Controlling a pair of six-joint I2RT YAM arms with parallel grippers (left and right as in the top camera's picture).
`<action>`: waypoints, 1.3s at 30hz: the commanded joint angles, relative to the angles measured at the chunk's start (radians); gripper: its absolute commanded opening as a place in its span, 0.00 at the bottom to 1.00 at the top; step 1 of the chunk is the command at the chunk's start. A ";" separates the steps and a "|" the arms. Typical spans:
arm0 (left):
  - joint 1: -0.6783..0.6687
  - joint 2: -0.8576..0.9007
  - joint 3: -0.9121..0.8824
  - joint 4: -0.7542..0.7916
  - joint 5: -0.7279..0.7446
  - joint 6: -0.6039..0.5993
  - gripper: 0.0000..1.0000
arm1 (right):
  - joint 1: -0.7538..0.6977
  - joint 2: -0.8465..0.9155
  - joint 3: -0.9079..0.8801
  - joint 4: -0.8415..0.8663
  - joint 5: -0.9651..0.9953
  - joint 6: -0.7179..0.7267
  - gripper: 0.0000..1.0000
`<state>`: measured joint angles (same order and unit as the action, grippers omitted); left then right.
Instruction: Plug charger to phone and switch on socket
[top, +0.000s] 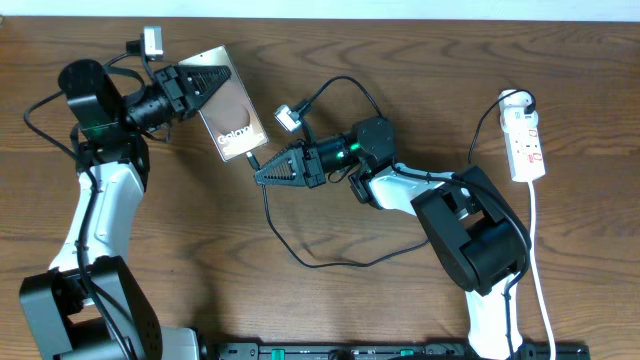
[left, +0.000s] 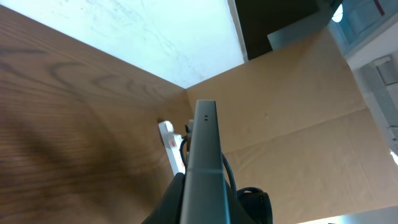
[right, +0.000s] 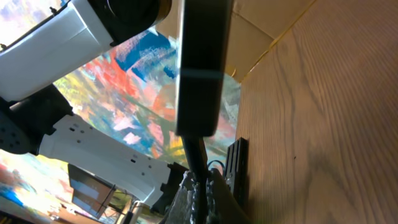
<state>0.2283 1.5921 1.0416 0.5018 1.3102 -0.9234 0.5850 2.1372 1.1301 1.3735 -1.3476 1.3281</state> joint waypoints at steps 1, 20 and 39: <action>-0.012 -0.006 0.008 0.009 0.039 -0.023 0.07 | -0.004 -0.003 0.015 0.003 0.036 0.003 0.01; -0.012 -0.006 0.008 0.009 0.041 -0.023 0.07 | -0.003 -0.003 0.015 0.008 0.076 0.082 0.01; -0.012 -0.006 0.008 0.009 0.043 0.003 0.07 | -0.003 -0.003 0.015 0.082 0.130 0.187 0.01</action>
<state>0.2253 1.5921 1.0416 0.5053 1.3037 -0.9382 0.5850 2.1372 1.1301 1.4418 -1.3346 1.4994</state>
